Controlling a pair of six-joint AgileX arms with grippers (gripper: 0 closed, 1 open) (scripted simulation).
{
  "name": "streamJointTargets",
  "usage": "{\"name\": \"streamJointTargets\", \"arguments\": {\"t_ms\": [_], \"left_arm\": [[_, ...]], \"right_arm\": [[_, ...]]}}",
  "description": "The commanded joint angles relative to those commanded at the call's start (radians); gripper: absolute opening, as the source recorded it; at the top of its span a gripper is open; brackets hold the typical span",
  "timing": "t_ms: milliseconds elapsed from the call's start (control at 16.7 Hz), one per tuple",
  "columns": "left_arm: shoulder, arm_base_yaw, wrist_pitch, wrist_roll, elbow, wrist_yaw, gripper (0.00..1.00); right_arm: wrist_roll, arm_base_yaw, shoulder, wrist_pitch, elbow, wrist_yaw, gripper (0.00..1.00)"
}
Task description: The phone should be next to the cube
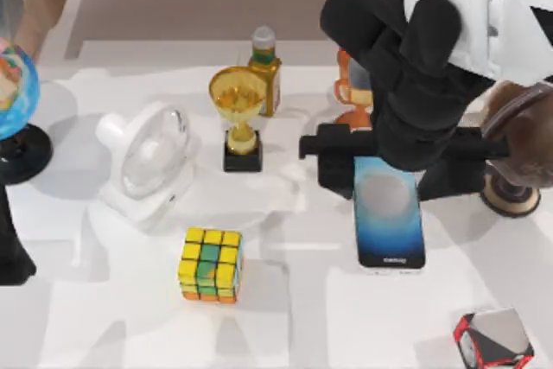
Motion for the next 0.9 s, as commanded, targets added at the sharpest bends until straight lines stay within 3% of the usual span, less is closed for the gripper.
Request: {"name": "streamJointTargets", "arguments": {"t_ms": [900], "left_arm": [[0.0,0.0,0.0,0.0,0.0,0.0,1.0]], "right_arm": [[0.075,0.063,0.133,0.026,0.003,-0.038,0.0]]}}
